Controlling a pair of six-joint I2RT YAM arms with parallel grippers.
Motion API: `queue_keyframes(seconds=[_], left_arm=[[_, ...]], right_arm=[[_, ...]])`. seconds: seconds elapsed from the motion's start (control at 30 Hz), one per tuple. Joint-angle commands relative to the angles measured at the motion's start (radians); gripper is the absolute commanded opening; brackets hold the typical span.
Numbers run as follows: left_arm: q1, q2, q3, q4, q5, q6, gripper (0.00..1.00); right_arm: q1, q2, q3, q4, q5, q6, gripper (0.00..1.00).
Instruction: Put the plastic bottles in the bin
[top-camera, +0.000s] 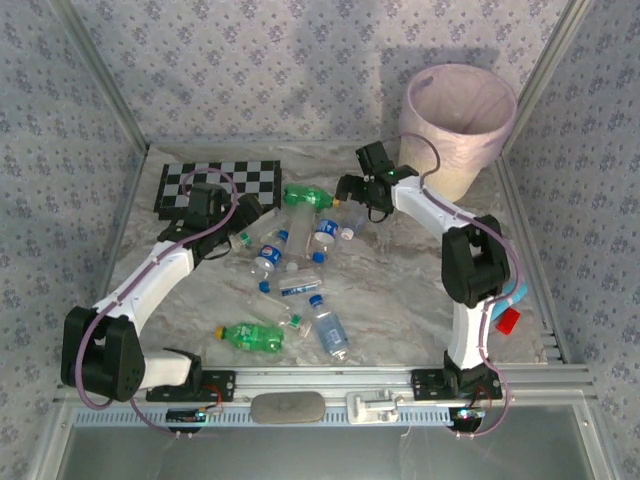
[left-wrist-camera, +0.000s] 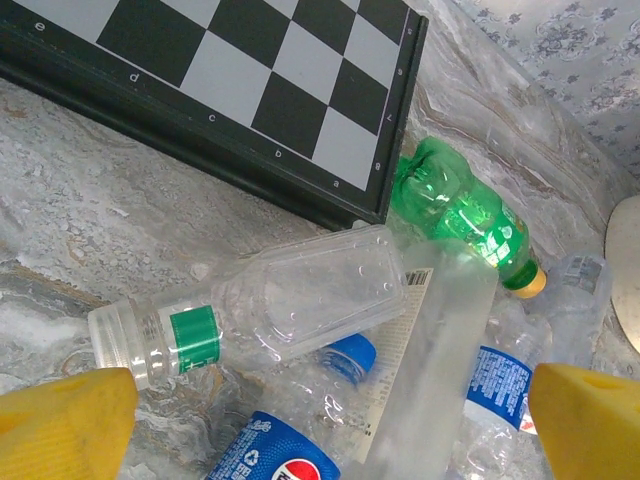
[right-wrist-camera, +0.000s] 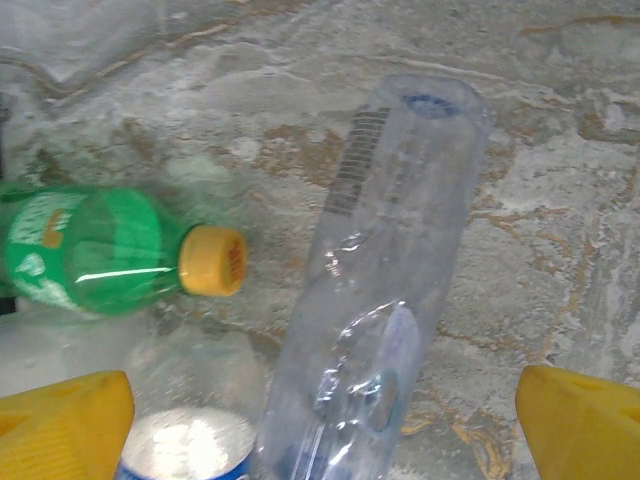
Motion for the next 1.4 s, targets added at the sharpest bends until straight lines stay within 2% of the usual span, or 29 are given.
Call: queue_keyframes(seconds=[0.0, 0.37, 0.53, 0.7, 0.97, 1.07, 1.23, 1.37], left_arm=[[0.003, -0.034, -0.011, 0.000, -0.008, -0.001, 1.00], [0.003, -0.033, -0.011, 0.002, -0.002, -0.002, 1.00], [0.004, -0.039, -0.010, -0.002, -0.006, 0.005, 1.00], [0.004, -0.042, -0.011, -0.007, -0.010, 0.007, 1.00], [0.004, -0.044, -0.014, -0.005, -0.010, 0.002, 1.00], [0.004, -0.043, -0.014, -0.005, -0.010, 0.001, 1.00], [0.004, -0.048, -0.014, -0.005, -0.010, 0.001, 1.00], [0.004, -0.055, -0.014, -0.010, -0.014, 0.004, 1.00]], right_arm=[[-0.013, 0.043, 0.048, -0.089, 0.066, 0.025, 1.00], [-0.021, 0.151, 0.083, -0.051, -0.005, 0.051, 1.00], [-0.031, 0.190, 0.102, -0.049, -0.038, 0.059, 0.95], [-0.039, 0.193, 0.094, 0.001, -0.049, 0.058, 0.86], [-0.050, 0.157, 0.039, 0.047, -0.053, 0.047, 0.66], [-0.055, 0.151, 0.021, 0.059, -0.058, 0.047, 0.64], [-0.059, 0.141, 0.009, 0.071, -0.066, 0.041, 0.53], [-0.061, 0.096, -0.014, 0.093, -0.073, 0.023, 0.49]])
